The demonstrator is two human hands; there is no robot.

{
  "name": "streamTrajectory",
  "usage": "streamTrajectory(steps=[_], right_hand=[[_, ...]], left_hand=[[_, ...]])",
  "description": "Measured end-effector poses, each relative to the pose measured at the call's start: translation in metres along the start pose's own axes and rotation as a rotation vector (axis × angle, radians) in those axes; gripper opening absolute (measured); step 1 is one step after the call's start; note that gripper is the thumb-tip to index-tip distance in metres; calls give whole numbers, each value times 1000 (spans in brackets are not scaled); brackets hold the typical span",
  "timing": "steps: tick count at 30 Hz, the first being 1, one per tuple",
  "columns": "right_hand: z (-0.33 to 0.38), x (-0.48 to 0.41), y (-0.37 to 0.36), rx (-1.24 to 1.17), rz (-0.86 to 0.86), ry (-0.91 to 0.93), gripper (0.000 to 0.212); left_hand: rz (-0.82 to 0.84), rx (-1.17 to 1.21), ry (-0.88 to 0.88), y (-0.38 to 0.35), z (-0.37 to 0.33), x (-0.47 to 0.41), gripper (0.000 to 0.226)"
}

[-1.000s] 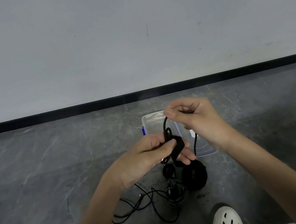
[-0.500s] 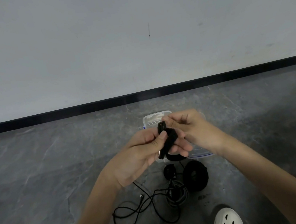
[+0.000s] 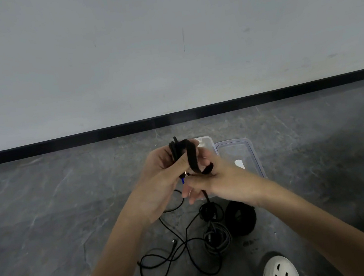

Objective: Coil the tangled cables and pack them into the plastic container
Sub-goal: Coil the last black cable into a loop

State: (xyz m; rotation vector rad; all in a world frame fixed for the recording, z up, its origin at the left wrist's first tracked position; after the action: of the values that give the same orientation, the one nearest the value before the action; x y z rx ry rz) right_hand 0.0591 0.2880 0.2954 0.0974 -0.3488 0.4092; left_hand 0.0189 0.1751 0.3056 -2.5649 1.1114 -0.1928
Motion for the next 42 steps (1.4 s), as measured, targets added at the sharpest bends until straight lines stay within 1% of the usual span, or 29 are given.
streamTrajectory(steps=[4,7,10,13,18,20,21,23,25,29,32,34,36,38,40,42], right_hand=[[-4,-1,-5,93,35,-68,15],[-4,-1,-8,112,43,-75,16],[-2,-2,-12,141,64,-31,19],[-1,-2,-15,102,85,-26,16],[3,1,-16,178,87,-36,10],[3,2,-16,189,98,-40,15],[4,3,-16,183,100,-40,17],[8,5,-16,135,97,-21,15],[11,8,-14,84,91,-24,20],[10,16,-12,35,102,-41,14],[11,22,-11,83,158,-21,4],[11,23,-12,88,168,-1,4],[12,22,-10,79,130,40,13],[16,21,-5,98,57,81,19],[19,22,2,107,-14,111,20],[20,23,8,132,-69,134,19]], left_hand=[[-19,51,-20,3,0,-1,23],[-51,117,-10,4,1,-3,27],[-77,148,-10,6,1,-5,32],[-113,141,-23,9,-1,-4,36],[-164,41,-79,14,-1,-4,34],[-185,-23,-76,17,-1,-4,31],[-200,-71,-70,19,-1,-4,30],[-227,-171,-62,23,0,-4,29],[-237,-234,-64,25,0,-3,31],[-220,-256,-80,24,-3,-4,30],[-231,-273,-100,28,-4,-3,27],[-261,-261,-104,34,-5,-3,28],[-271,-311,-90,38,-5,-3,28],[-243,-400,-48,37,-3,-2,30],[-180,-470,9,33,1,0,32],[-135,-547,89,28,5,0,27]])
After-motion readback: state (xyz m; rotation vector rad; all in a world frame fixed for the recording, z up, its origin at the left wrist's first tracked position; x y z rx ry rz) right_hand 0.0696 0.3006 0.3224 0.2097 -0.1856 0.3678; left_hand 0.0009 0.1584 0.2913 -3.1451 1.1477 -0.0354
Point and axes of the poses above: each hand's wrist, its own x-axis away from the middle knuckle, its own y-axis out of the back of the hand, z = x × y, the point moved 4 cm from there along -x, towards the middle knuckle, and after that the axes turned 9 degrees about z, right-handed, at the moved point
